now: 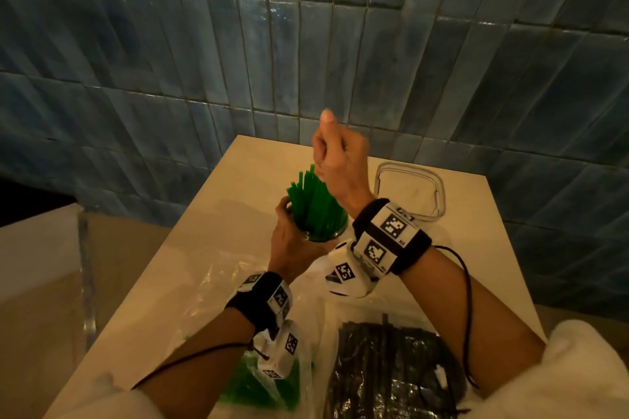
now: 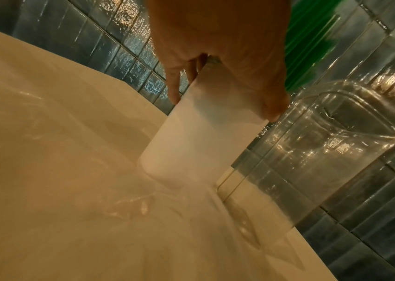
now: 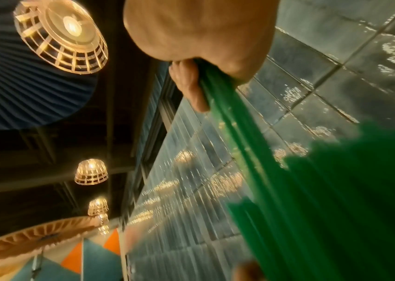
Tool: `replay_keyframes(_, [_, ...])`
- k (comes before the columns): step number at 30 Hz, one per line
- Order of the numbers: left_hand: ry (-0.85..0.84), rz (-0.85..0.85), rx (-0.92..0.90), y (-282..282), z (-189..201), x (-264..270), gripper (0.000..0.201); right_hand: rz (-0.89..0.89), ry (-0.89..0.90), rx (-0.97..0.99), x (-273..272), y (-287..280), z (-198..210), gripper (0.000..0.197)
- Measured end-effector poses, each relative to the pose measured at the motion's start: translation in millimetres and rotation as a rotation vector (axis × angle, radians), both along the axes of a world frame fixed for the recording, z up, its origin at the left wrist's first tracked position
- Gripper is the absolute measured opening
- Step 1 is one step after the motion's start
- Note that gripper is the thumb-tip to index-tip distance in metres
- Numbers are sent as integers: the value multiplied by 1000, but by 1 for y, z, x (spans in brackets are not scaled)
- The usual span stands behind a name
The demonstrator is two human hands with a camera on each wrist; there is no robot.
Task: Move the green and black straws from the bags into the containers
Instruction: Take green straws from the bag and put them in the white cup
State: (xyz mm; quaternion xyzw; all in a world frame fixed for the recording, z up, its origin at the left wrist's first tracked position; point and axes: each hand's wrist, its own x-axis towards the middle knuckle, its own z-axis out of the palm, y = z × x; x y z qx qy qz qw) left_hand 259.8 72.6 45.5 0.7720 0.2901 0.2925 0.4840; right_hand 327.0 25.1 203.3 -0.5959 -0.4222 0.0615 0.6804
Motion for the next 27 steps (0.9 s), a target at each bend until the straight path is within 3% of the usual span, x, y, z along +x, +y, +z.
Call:
replay_keyframes(2, [0, -10, 3, 1, -2, -1, 108, -9, -122, -224, 5, 2, -21, 50])
replay_keyframes(6, [32, 8, -2, 2, -1, 0, 109, -132, -718, -697, 14, -5, -61, 42])
replay_keyframes(12, [86, -12, 25, 2, 3, 0, 111, -127, -852, -850, 9, -17, -67, 55])
replay_keyframes(15, [121, -65, 73, 2, 7, -8, 124, -179, -777, -750, 2, -34, -68, 47])
replay_keyframes(17, [236, -37, 54, 0, 10, -24, 125, -219, -578, -493, -12, -58, -72, 41])
replay_keyframes(19, [405, -27, 15, -8, 13, -53, 110, -228, -333, -339, -31, -86, -85, 30])
replay_keyframes(21, [609, -90, -40, -25, 7, -86, 93, -169, -161, -488, -47, -108, -107, 18])
replay_keyframes(24, [967, -211, -119, -58, -13, -121, 99, 95, -99, -1067, -66, -121, -144, 20])
replay_keyframes(27, [1128, -255, -98, -76, -36, -130, 84, 258, -119, -1258, -85, -116, -163, 22])
